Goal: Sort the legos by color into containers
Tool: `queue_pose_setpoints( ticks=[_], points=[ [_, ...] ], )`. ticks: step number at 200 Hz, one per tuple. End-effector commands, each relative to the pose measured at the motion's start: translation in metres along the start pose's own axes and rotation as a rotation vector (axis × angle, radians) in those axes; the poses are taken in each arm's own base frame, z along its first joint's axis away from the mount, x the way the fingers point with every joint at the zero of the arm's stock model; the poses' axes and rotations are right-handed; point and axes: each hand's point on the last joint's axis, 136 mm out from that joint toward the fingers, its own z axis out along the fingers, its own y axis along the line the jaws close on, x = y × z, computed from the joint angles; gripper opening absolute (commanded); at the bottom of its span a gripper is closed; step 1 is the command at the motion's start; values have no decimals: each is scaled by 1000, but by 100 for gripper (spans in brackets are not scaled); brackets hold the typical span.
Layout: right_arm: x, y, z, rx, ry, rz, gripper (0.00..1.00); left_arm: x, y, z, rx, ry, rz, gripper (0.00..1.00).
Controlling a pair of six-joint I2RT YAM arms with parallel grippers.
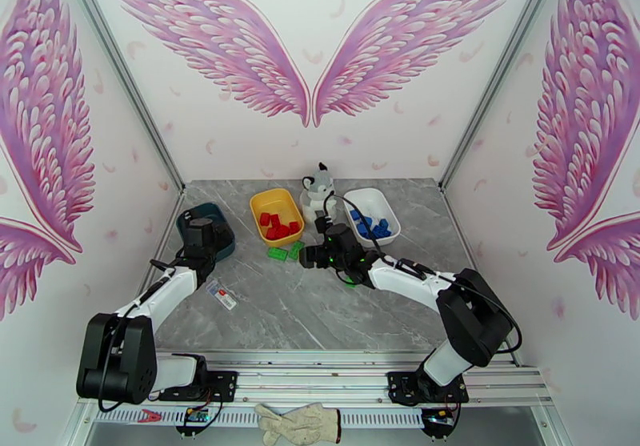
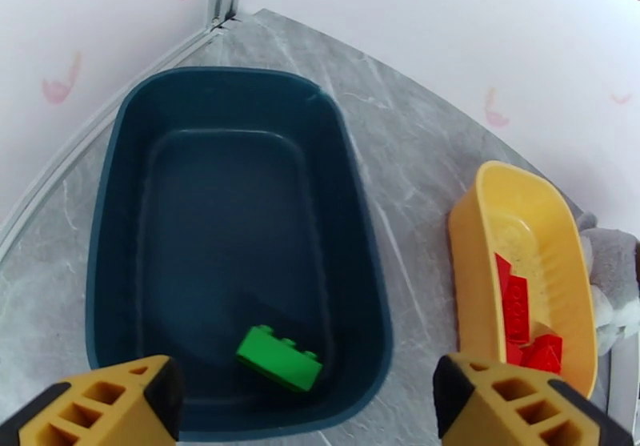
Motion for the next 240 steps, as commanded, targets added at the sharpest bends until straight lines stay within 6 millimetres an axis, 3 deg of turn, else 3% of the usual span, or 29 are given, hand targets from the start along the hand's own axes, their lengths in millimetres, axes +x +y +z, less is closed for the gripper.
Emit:
queue_pose_setpoints(
  ticks=[1,53,112,154,185,240],
  points=[
    [-18,-16,-6,105,-53,20,87,11,-29,-12,84,9,53,89],
    [-23,-78,-21,272,-86,169,89,94,-103,-40,241,112,236,93],
    [-27,-114,-50,308,-149,255,93,200,-200,-86,478,261,418,96],
    [-34,-136,-77,336,-208,299,96,251,-270,-111,598,320,512,95],
    [-35,-150,-95,341,-252,335,98,281,-298,-116,626,357,566,94],
    [-35,-162,-109,351,-286,368,99,306,-314,-111,558,342,646,90]
  ],
)
